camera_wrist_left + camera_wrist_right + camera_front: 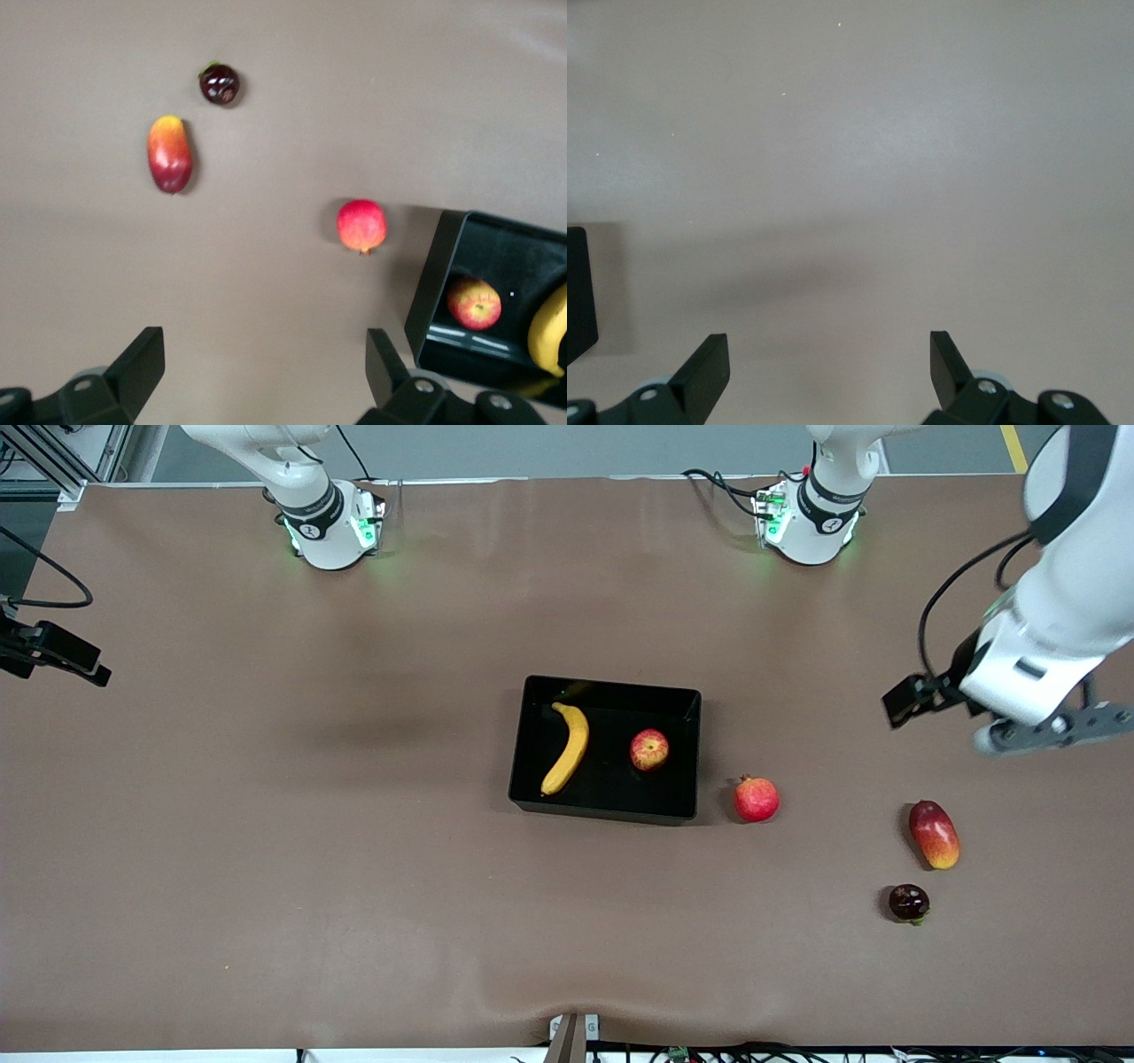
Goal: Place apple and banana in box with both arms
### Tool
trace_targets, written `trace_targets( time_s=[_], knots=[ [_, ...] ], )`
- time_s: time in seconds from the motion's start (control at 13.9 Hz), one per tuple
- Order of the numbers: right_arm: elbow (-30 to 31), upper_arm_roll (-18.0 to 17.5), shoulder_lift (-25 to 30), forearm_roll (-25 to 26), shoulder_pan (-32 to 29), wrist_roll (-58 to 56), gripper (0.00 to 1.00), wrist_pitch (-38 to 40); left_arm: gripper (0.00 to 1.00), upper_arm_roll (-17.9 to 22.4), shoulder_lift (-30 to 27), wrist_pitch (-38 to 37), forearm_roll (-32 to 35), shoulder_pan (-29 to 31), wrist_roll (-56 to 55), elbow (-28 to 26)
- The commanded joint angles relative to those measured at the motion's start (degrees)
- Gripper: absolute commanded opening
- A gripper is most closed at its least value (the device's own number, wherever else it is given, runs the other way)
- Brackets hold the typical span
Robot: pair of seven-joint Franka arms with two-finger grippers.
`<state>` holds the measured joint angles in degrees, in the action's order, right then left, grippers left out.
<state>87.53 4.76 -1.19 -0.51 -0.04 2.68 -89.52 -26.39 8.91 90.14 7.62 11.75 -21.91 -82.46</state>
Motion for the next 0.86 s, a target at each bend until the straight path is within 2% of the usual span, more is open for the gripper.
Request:
trace_targets(
  time_s=[0.0, 0.79],
  knots=[
    [-0.6, -0.45, -0.22, 0.16, -0.49, 0.13, 1.0, 0.04, 1.0, -0.16, -2.75, -1.8, -1.12, 0.38, 0.47, -1.83],
    [-0.6, -0.45, -0.22, 0.16, -0.4, 0.13, 1.0, 0.04, 1.0, 0.11, -5.83, -5.58, -1.29, 1.87, 3.01, -1.74]
  ],
)
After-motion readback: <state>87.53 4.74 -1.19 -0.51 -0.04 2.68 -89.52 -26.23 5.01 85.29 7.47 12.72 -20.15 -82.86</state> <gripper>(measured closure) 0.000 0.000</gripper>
